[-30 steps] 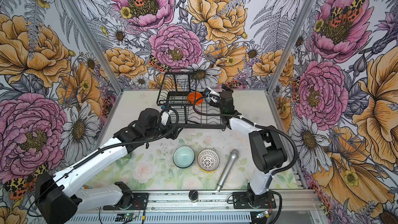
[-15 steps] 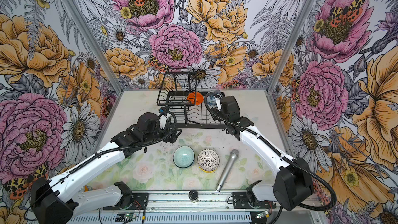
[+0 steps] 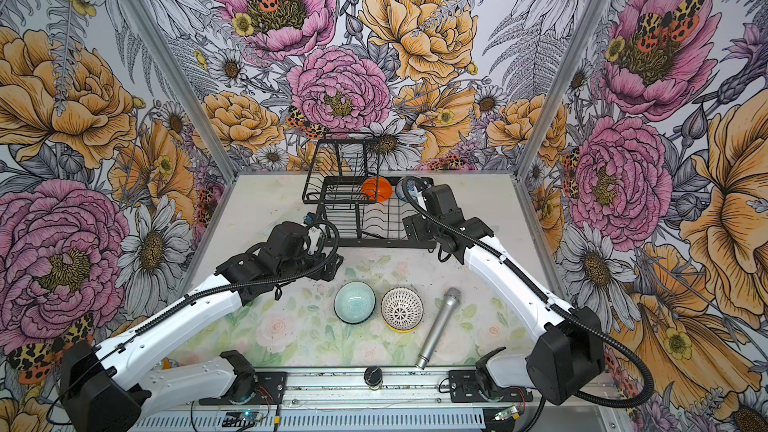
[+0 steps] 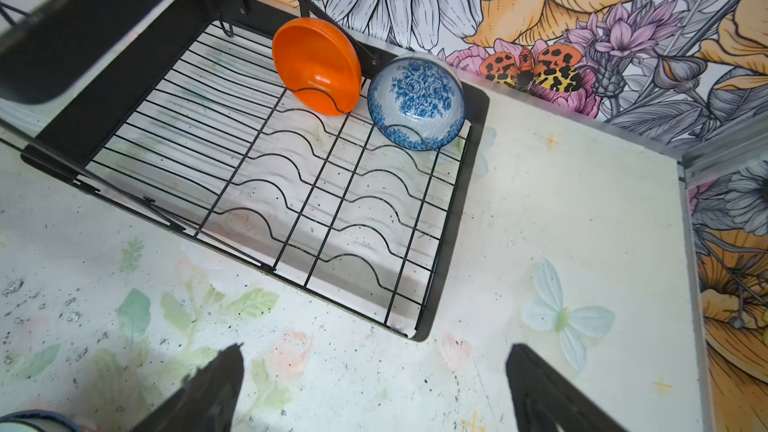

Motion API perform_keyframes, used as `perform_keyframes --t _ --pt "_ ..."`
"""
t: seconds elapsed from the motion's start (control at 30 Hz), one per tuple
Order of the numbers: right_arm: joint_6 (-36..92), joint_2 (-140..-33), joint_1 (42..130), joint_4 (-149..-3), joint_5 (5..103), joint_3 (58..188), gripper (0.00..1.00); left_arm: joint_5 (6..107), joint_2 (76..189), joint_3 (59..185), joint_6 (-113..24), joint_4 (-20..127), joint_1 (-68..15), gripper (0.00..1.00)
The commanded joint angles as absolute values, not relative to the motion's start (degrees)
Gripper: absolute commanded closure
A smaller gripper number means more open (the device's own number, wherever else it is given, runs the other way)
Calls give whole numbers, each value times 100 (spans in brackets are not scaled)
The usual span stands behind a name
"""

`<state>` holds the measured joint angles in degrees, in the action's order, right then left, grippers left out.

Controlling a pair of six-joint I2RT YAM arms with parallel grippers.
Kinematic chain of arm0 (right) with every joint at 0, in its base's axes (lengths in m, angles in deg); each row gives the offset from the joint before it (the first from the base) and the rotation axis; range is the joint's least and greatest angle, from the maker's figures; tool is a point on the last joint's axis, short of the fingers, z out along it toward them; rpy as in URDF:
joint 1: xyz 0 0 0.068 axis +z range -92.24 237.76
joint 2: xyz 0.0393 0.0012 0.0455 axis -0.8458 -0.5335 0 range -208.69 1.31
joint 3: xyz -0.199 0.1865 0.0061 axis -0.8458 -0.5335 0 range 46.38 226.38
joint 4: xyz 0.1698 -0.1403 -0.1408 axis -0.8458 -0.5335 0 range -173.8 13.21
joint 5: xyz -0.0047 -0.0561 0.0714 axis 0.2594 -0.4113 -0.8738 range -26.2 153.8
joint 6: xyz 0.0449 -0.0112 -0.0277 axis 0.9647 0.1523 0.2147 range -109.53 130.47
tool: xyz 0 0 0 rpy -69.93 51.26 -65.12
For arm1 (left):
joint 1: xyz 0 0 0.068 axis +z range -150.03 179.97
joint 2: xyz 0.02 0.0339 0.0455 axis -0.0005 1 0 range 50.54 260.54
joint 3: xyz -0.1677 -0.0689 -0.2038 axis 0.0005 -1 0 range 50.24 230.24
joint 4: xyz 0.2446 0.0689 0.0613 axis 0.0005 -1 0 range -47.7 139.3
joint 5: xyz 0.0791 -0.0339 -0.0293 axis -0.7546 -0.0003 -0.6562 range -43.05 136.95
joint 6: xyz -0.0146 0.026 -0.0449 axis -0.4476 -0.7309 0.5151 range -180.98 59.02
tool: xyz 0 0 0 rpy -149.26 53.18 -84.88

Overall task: Load the bowls into the dish rack
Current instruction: 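Open and withdraw the right gripper while the left gripper reaches the pale green bowl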

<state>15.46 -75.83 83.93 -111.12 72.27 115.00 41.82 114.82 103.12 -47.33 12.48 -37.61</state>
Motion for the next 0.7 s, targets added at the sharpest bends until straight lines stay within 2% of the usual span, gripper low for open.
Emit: perform_keyframes --t 0.0,0.33,0.67 --pt "1671 -7662 8344 -11300 7186 11850 1 4171 11277 10285 -4572 736 -3651 1" --pt "1675 -8332 8181 -11323 7067 12320 0 4373 11051 9787 -4186 628 -3651 3" --pt "1663 -8661 7922 -11398 6646 12593 1 4727 11050 9611 -3861 579 -3876 21"
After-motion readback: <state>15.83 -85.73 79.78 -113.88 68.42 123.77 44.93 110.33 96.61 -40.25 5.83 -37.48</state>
